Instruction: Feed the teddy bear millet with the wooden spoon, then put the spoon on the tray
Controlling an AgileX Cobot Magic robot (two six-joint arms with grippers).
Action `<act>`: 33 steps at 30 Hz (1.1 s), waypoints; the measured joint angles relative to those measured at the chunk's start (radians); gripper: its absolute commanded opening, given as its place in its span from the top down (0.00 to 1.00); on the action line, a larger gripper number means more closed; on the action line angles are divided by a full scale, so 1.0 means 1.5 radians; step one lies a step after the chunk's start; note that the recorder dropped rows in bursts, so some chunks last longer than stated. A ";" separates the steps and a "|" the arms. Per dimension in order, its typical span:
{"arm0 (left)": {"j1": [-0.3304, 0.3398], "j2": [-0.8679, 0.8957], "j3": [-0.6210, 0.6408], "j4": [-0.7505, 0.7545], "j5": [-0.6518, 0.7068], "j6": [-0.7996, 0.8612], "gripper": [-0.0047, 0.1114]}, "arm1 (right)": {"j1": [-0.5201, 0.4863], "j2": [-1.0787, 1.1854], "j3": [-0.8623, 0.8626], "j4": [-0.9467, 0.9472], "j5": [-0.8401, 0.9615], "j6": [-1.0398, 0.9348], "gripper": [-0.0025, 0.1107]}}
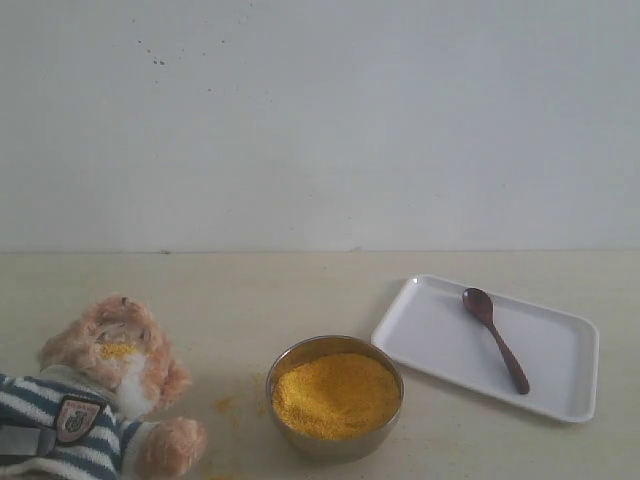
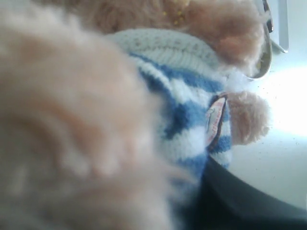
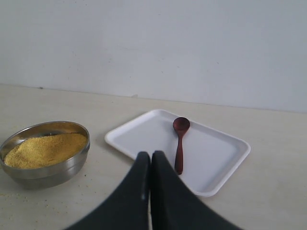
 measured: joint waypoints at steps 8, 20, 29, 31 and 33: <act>-0.001 0.150 -0.079 -0.036 0.058 0.018 0.92 | 0.000 0.000 0.000 0.000 0.000 0.000 0.98; -0.014 0.273 -0.088 -0.123 0.025 0.097 0.92 | 0.000 0.000 0.000 0.000 0.000 0.000 0.98; -0.014 0.292 -0.092 -0.128 0.016 0.127 0.42 | 0.000 0.000 0.000 0.000 0.000 0.000 0.98; -0.014 0.292 -0.097 -0.130 0.016 0.122 0.25 | 0.000 0.000 0.000 0.000 0.000 0.000 0.98; -0.014 0.292 -0.104 -0.130 0.016 0.112 0.21 | 0.000 0.000 0.000 0.000 0.000 0.000 0.98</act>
